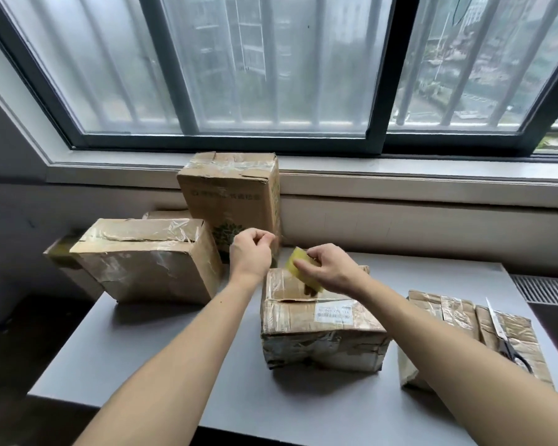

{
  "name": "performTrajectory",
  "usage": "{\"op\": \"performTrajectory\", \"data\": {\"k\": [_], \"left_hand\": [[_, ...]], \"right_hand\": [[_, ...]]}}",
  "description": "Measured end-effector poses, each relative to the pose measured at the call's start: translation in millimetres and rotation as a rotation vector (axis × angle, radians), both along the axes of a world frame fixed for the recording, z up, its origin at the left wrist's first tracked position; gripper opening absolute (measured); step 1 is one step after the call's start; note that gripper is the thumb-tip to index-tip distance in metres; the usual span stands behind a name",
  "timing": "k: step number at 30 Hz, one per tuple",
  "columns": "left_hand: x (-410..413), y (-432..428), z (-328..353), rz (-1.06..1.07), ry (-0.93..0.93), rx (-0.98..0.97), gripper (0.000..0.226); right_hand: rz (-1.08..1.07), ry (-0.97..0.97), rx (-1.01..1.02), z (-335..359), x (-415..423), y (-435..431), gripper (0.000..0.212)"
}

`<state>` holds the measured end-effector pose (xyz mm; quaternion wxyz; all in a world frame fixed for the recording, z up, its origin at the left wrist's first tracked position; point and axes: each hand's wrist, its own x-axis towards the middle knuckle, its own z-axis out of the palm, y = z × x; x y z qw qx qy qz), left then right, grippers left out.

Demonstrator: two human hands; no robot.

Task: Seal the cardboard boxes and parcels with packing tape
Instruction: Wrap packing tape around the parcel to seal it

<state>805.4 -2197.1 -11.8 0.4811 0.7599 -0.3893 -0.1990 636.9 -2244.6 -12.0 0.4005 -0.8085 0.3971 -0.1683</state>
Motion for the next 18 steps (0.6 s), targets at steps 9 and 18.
{"op": "performTrajectory", "data": {"k": [9,18], "left_hand": [[63,27,-44,0.25,0.25,0.05,0.017],[54,53,-133,0.358,0.666,0.237,0.018]], "right_hand": [[-0.29,0.328,-0.173,-14,0,-3,0.066],[-0.129,0.291,-0.17,-14,19,-13,0.047]]}}
